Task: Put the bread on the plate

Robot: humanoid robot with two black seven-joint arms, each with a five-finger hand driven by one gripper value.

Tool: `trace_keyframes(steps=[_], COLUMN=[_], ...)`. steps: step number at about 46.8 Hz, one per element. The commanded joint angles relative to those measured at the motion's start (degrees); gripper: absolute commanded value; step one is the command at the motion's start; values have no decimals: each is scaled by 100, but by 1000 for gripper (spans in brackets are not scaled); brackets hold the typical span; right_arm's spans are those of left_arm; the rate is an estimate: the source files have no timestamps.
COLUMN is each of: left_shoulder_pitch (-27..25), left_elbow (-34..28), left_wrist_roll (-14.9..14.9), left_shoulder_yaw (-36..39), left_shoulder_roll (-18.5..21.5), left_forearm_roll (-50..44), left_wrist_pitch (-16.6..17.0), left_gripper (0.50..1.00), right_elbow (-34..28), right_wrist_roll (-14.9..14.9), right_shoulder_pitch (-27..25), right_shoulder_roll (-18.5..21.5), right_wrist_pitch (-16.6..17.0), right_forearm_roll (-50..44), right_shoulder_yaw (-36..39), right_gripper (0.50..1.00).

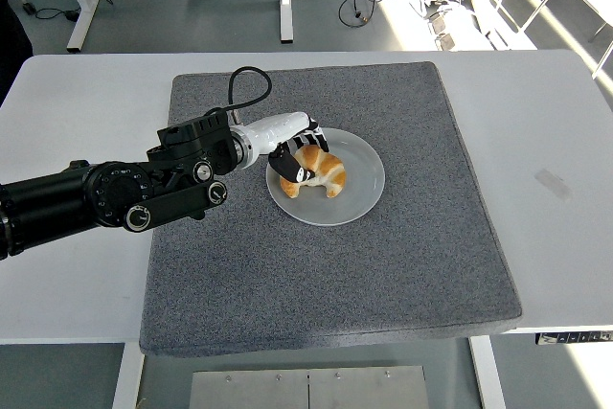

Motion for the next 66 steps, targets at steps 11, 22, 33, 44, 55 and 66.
trace_keyframes(steps=[11, 22, 33, 44, 55, 66], left_shoulder_pitch=[-9, 0, 0, 193, 404, 624], left_elbow=[-2, -2, -2, -2, 42, 288], left_wrist_roll=[-1, -1, -36, -176, -853, -1688], left_shoulder_yaw=[-156, -201, -807, -1448, -2011, -2556], left_shoulder_roll=[4, 13, 101, 233, 268, 250], left_forearm_roll=[-21, -55, -723, -1259, -2111, -3043], left_wrist_pitch=[22, 22, 153, 715, 1489, 1964], left_gripper=[878, 942, 939, 931, 925, 925], right_elbow=[6, -2, -2, 6, -2, 6], right_wrist_roll=[0, 0, 8, 0, 0, 0], right_shoulder_pitch=[-1, -1, -1, -1, -1, -1], right_shoulder_roll=[0, 0, 0, 0, 0, 0], right_wrist_pitch=[3, -6, 3, 3, 3, -6], right_forearm_roll=[0, 0, 0, 0, 0, 0], right_shoulder_yaw=[0, 0, 0, 0, 0, 0], right_gripper=[1000, 1000, 1000, 1000, 1000, 1000])
